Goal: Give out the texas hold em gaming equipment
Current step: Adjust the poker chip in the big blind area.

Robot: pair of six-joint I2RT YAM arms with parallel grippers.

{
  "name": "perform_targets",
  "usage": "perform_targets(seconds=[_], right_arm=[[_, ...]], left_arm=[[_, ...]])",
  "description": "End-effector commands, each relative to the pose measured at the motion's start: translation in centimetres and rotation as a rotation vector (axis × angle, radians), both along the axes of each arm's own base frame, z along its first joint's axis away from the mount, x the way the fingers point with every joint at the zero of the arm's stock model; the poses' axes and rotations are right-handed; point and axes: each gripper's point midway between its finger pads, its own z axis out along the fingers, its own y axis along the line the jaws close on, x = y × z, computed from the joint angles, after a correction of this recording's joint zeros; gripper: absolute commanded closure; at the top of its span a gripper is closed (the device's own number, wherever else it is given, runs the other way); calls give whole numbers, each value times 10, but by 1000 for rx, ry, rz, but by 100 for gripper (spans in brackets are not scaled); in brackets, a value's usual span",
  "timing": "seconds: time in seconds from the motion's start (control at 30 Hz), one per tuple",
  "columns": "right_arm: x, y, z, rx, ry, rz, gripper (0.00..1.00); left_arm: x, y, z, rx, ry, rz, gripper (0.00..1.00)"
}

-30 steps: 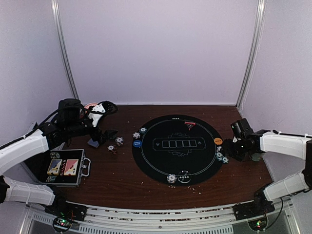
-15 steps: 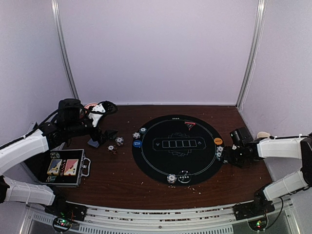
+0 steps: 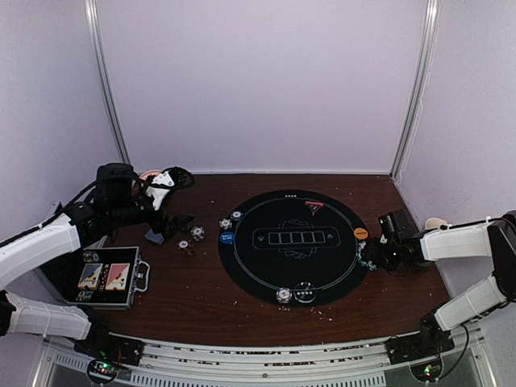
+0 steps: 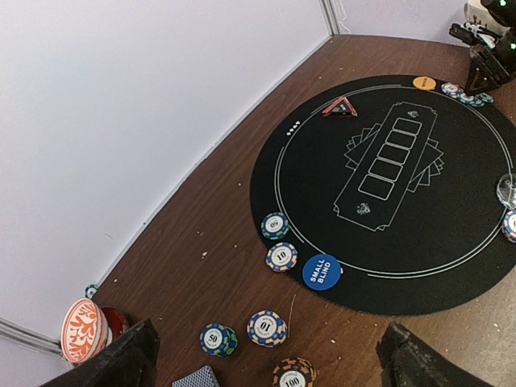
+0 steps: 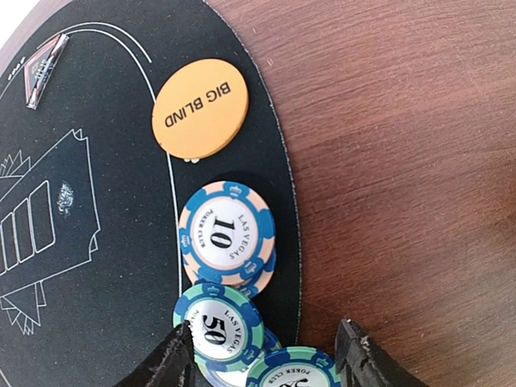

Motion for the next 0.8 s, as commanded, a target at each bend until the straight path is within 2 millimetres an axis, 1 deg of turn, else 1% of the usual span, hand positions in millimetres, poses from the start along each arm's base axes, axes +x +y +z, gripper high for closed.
perform_targets(seconds=[0.0, 0.03, 0.17, 0.3, 0.43, 0.77], right_arm=[[-33, 6, -23, 39, 128, 44, 40], [-33, 5, -21, 34, 124, 46, 39], [-34, 1, -13, 7, 115, 49, 29], [-41, -4, -11, -10, 127, 46, 27], [-49, -6, -16, -16, 146, 52, 30], [-50, 4, -27, 29, 151, 87, 48]], left_arm=[[6, 2, 7, -25, -34, 20, 2], [6, 2, 7, -25, -34, 21, 2], [6, 3, 8, -25, -35, 22, 2], [5, 2, 8, -26, -36, 20, 2], [5, 2, 9, -27, -36, 19, 2], [6, 2, 7, -24, -33, 20, 2]])
